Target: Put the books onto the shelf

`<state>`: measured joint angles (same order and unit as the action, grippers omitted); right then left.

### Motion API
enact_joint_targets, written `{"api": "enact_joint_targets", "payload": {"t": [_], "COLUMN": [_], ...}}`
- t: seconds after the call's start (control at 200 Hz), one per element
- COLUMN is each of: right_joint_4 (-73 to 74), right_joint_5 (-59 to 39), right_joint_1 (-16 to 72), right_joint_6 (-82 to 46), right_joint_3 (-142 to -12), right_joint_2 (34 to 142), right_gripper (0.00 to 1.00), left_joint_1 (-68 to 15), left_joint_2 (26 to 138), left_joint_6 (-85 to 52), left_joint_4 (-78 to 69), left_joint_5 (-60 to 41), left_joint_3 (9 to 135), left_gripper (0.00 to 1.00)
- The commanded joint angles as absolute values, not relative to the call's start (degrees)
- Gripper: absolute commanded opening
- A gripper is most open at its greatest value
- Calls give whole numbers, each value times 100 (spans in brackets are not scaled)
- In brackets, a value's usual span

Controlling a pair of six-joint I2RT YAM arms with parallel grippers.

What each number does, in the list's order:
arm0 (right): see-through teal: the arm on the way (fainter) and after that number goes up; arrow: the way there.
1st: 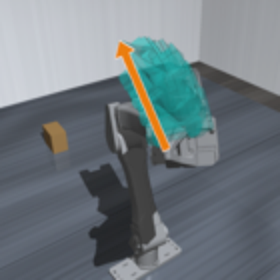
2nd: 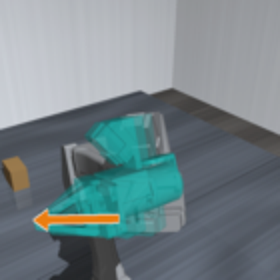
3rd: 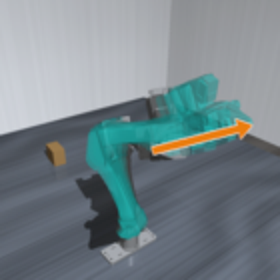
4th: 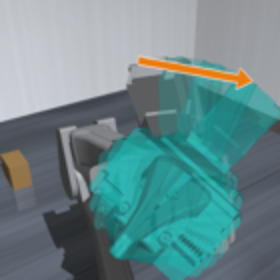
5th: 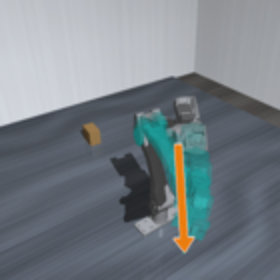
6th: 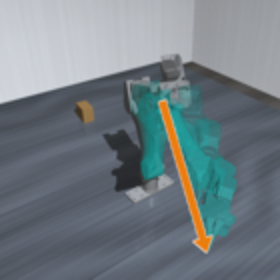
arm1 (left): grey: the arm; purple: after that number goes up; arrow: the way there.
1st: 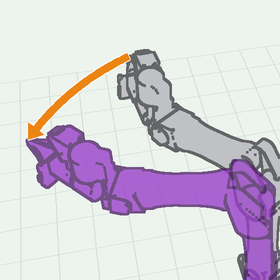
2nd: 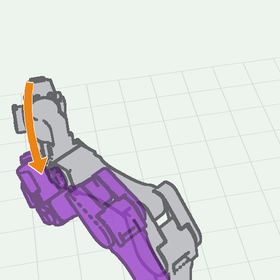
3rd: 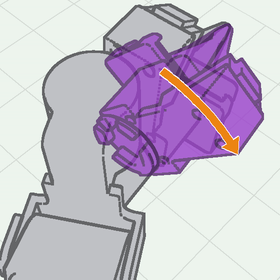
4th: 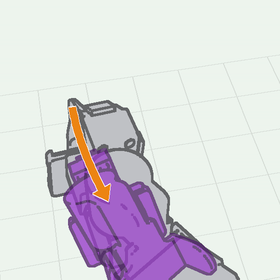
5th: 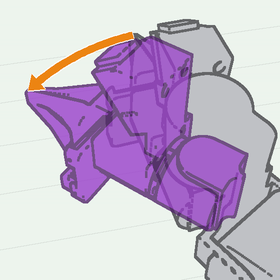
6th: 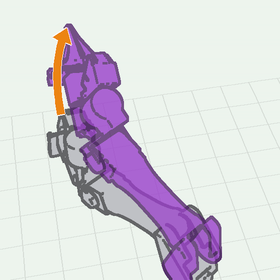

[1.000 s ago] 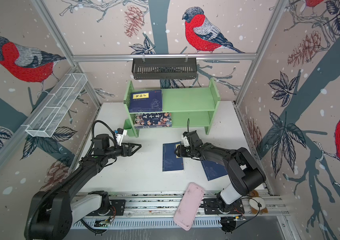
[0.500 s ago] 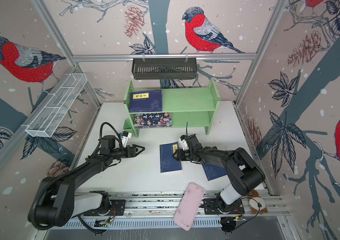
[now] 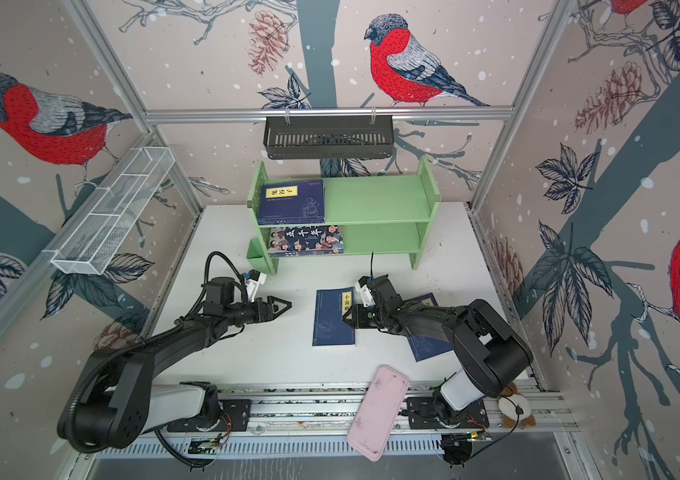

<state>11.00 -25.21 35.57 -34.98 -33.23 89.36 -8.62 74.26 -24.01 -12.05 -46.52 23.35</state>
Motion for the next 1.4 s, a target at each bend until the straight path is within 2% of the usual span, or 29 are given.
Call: {"api": "enact_joint_targets", "payload": {"t": [0.0,0.32,1.145,1.225,1.39], "right_joint_4": [1317,1890,2730,2793,2856], "right_joint_5": [-2424,-2638,-3004,-3031,-3100], "right_joint_1": [3573,3811,4016,4010,4001], "right_joint_6": [-3622,-3825,-4477,-4500,-4483], "right_joint_3": [-3444,-3454,-3498,-3499,-3472], "right_joint_2": [9097,9437,9931,9944,9906], "right_gripper": [44,37,35,32,16], "left_joint_1": [-918,-1006,-1674,-1683,-1686], "left_joint_2": [7670,8293,9198,9208,9037], "left_joint_6": [-2399,-2586,-2868,-2874,-2783], "left_joint_4": [-1604,-1978,-2276,-2272,-2156], "left_joint_5": [-4790,-5017,-5482,-5493,-5458], "left_joint_3": [2358,2426,2600,2611,2585], "left_gripper": [87,84,82,82,84]}}
